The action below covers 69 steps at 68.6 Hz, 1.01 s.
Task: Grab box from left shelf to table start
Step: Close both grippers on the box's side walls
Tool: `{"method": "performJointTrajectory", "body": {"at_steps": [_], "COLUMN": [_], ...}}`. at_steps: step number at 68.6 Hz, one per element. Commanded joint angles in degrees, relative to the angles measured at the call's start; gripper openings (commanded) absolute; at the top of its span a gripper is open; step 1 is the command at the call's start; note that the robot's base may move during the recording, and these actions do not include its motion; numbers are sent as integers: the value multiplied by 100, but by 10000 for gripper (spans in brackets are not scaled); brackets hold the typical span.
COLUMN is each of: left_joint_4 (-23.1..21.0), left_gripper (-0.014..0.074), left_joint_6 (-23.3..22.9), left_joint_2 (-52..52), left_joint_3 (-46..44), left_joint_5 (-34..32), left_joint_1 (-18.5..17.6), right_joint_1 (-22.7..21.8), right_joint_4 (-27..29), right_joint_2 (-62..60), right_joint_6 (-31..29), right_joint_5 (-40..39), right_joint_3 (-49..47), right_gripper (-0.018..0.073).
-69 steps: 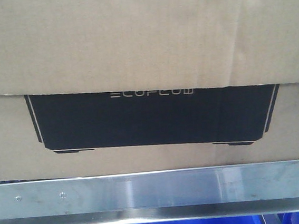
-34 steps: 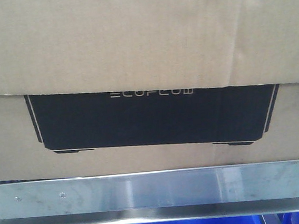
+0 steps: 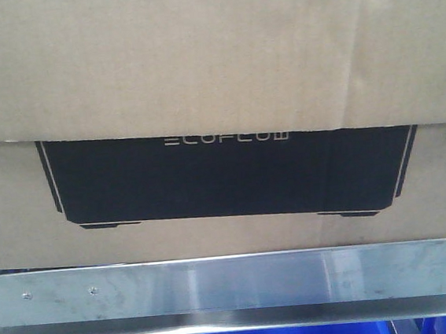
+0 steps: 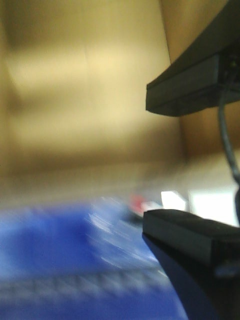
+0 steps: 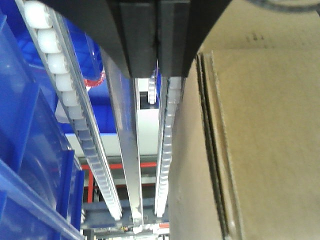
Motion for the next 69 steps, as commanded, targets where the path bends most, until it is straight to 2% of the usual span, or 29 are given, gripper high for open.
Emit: {"method": "performJointTrajectory", "body": {"at_steps": [1,9,14,17,24,29,37,50,55,69], "left_joint_4": [63,40,40,40,52,103,103,103,103,103], "left_gripper": [316,316,316,316,316,316,316,316,316,316], "left_joint_6": [-143,-143,-143,-143,-143,-143,-143,-143,-143,-143], "left_joint_2": [80,218,233,233,233,233,233,233,233,233], "left_joint_3": [-303,-314,-314,-314,-314,-314,-314,-314,-314,-314], "left_joint_5": [-135,-97,-74,-74,-74,-74,-74,-62,-62,-62], "left_joint_1": [-50,-50,-50,-50,-50,-50,-50,-50,-50,-50], "right_joint_1": [-17,-17,-17,-17,-17,-17,-11,-11,-11,-11], "right_joint_4": [-55,-55,-55,-55,-55,-55,-55,-11,115,115], "right_joint_2": [-50,-50,-50,-36,94,355,1077,2763,3490,5286], "right_joint_6": [-16,-16,-16,-16,-21,-21,-21,-193,-376,-389], "right_joint_5": [-548,-239,29,224,665,1012,1768,2759,3321,4829], "right_joint_3": [-373,-848,-1178,-1396,-1886,-2300,-3076,-4631,-5291,-6971], "right_gripper": [58,71,150,238,519,642,609,606,606,606]}}
